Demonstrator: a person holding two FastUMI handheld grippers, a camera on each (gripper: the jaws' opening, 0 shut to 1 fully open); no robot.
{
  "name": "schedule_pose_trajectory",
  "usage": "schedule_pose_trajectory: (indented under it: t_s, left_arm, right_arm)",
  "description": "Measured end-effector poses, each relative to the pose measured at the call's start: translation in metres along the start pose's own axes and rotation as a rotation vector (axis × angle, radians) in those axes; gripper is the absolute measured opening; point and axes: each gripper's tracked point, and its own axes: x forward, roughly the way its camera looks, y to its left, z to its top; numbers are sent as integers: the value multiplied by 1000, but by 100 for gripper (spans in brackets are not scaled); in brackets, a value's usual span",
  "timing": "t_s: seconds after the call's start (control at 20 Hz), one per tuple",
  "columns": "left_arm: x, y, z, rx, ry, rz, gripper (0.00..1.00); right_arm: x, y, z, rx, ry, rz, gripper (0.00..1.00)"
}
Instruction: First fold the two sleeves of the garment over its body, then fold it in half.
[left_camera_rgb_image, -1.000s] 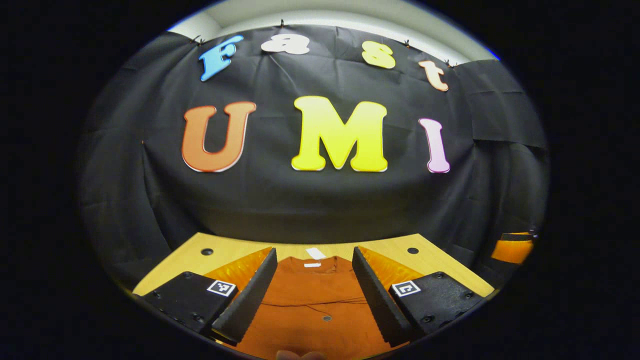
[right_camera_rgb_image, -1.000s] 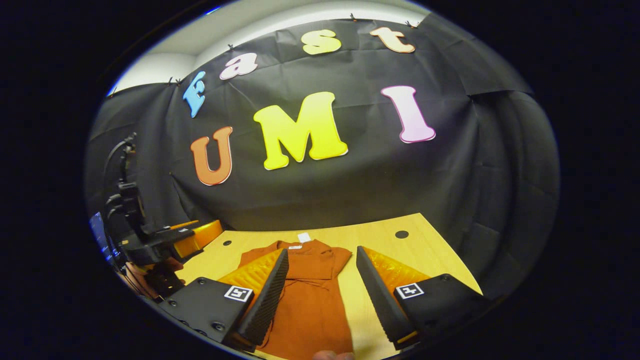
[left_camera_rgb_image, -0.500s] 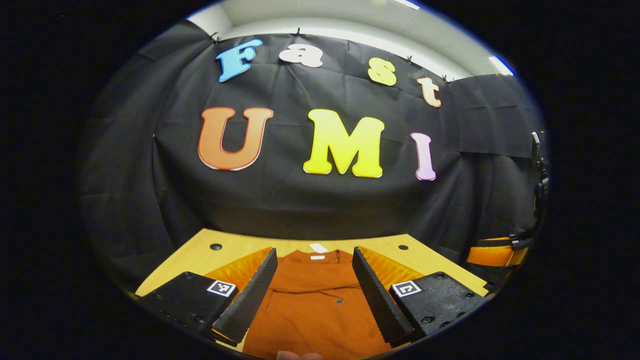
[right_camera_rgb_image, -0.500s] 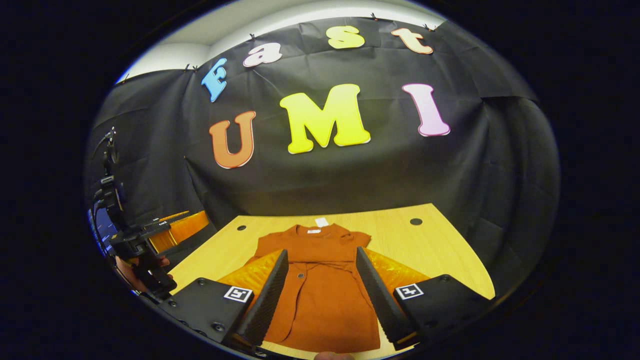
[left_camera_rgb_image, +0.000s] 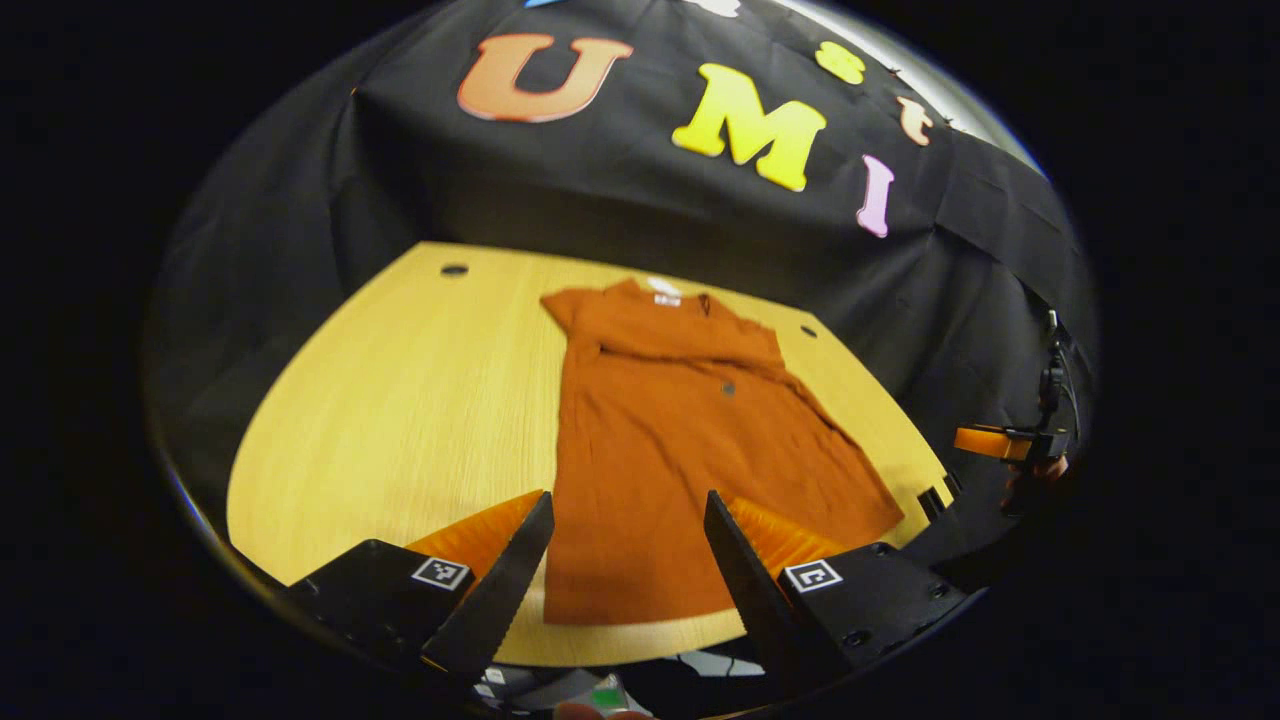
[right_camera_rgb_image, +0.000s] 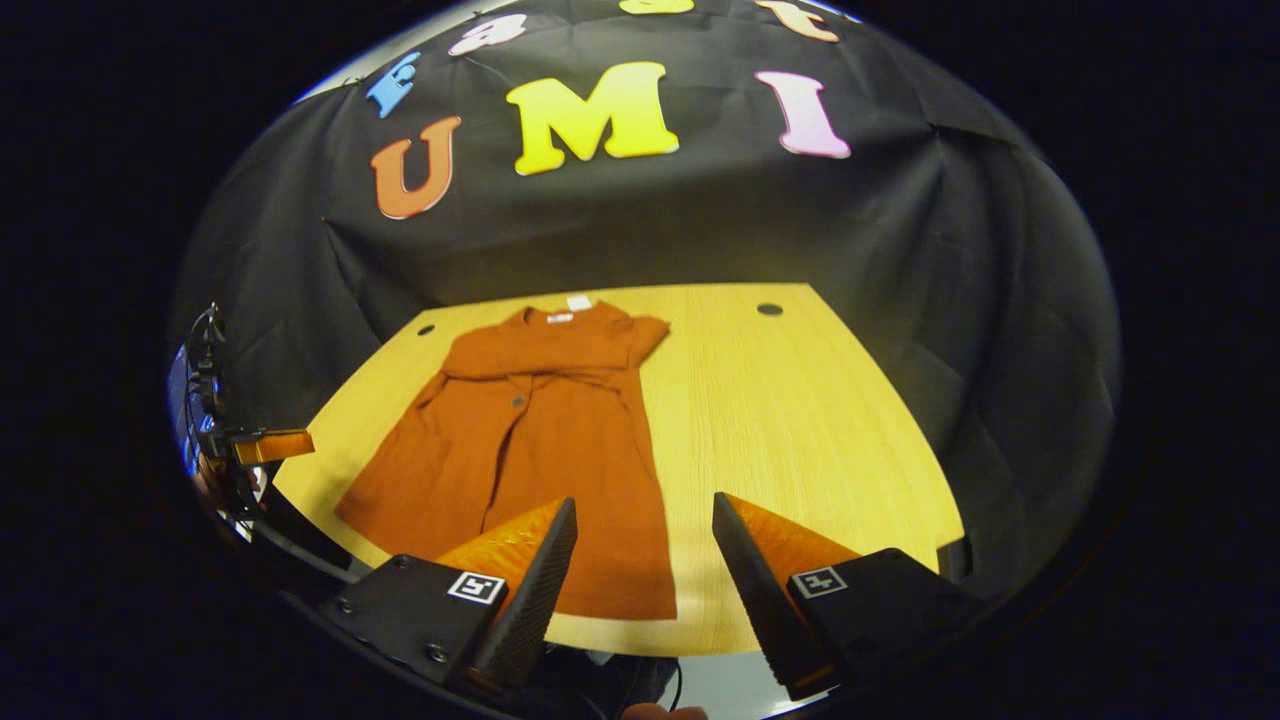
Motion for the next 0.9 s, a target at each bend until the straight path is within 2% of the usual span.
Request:
schedule_pose_trajectory:
  t_s: [0.1,0.25,0.35,0.5,0.65,0.85,0.9]
  left_arm:
    - [2,14,-26,-66,83,1,99]
    - [15,11,-40,-146,136,-33,99]
    - [19,9,-50,-192,171,-46,98]
    - [21,14,-59,-246,189,-21,100]
    - [22,10,-57,-304,166,-22,96]
    - [27,-6,-66,-337,226,-55,89]
    - [28,-10,-69,-347,242,-62,82]
  right_arm:
    - [2,-6,-22,0,48,-21,88]
    - [8,-9,-44,-9,102,-31,88]
    - [12,-8,-49,-11,121,-34,88]
    - [12,-6,-50,-13,126,-32,88]
    - [19,-1,-64,-2,166,-27,88]
    - [39,2,-91,-10,235,-28,88]
    - [44,1,-97,-10,252,-33,88]
